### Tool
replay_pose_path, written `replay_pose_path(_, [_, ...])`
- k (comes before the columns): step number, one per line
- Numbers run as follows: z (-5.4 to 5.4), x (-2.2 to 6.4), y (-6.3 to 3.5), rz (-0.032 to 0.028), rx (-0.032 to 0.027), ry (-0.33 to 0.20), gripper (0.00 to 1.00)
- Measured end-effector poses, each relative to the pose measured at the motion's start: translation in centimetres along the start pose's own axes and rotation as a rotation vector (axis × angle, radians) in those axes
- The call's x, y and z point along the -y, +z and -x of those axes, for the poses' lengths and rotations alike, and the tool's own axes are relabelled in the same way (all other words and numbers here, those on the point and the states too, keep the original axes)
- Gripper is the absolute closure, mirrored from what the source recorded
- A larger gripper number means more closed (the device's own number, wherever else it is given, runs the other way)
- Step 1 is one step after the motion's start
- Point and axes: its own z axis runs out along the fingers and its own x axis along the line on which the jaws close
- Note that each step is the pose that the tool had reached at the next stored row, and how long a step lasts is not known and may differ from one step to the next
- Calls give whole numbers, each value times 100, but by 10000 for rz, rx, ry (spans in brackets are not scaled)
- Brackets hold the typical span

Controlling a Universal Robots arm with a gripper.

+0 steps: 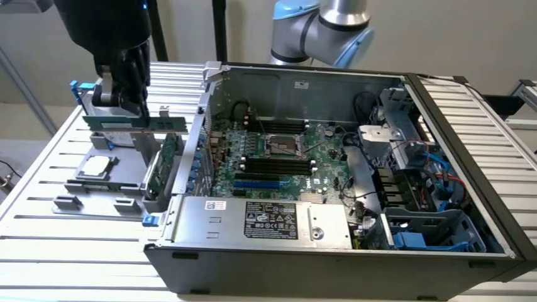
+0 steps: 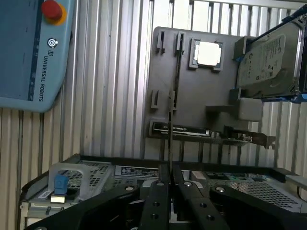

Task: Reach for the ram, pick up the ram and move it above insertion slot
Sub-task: 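Pick up the ram and move it above insertion slot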

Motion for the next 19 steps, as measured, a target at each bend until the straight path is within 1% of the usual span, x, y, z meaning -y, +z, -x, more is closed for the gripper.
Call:
replay_pose_path(5, [-12,225,-23,7,12,0,87])
replay_pose_path(14, [-33,634,-47,7,51,-2,87])
replay_pose_path(19, [-41,862,-59,8,59,-2,87])
